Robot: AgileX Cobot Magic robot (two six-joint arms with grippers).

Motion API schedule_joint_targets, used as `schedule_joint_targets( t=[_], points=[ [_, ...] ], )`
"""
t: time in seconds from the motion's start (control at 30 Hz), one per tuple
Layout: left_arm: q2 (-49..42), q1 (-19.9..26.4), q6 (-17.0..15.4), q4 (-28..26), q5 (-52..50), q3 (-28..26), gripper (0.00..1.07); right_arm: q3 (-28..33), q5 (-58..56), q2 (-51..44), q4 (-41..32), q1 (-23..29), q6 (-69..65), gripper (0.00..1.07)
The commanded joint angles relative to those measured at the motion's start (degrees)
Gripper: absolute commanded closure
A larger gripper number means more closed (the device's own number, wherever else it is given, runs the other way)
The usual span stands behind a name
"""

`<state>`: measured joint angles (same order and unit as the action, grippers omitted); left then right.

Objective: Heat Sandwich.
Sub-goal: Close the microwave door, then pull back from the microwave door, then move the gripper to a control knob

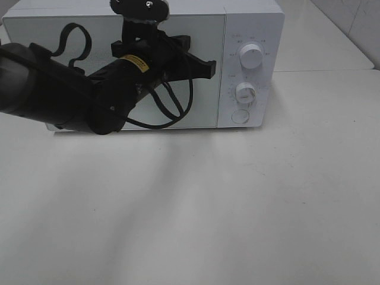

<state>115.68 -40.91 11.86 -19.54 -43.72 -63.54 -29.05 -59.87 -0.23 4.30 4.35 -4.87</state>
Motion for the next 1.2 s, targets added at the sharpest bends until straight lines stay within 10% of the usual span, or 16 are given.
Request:
schedule_joint_targets(
  t=[0.03,0.47,0.53,0.6,0.73,1.2],
  points=[
    [-2.3,1.3,0.1,-4.7,-1.7,1.8,1.07,0.1,0.6,-1.5,0.1,-0.5,0.1,0.31],
    [-13.3,1.0,-0.3,-4.1,24.6,8.7,0.92,0.1,0.6,-1.5,0.1,-0.5,0.1,0.31],
    [-15.0,1.0,-0.3,-4.1,29.9,9.3,0.75,0.1,0.6,-1.5,0.1,-0.5,0.1,0.31],
    [-17.0,1.0,-0.3,-4.1,36.2,9.5,0.35,0.1,0.6,-1.5,0.1,-0.5,0.1,0.31],
    [-19.5,1.0,-0.2,-3.8,44.2,9.5,0.04,0.1,0.6,-1.5,0.1,-0.5,0.1,0.31],
    [-29.5,7.3,-0.5,6.2,77.2,9.5,0.03,0.1,0.6,-1.5,0.1,-0.5,0.1,0.31]
  ],
)
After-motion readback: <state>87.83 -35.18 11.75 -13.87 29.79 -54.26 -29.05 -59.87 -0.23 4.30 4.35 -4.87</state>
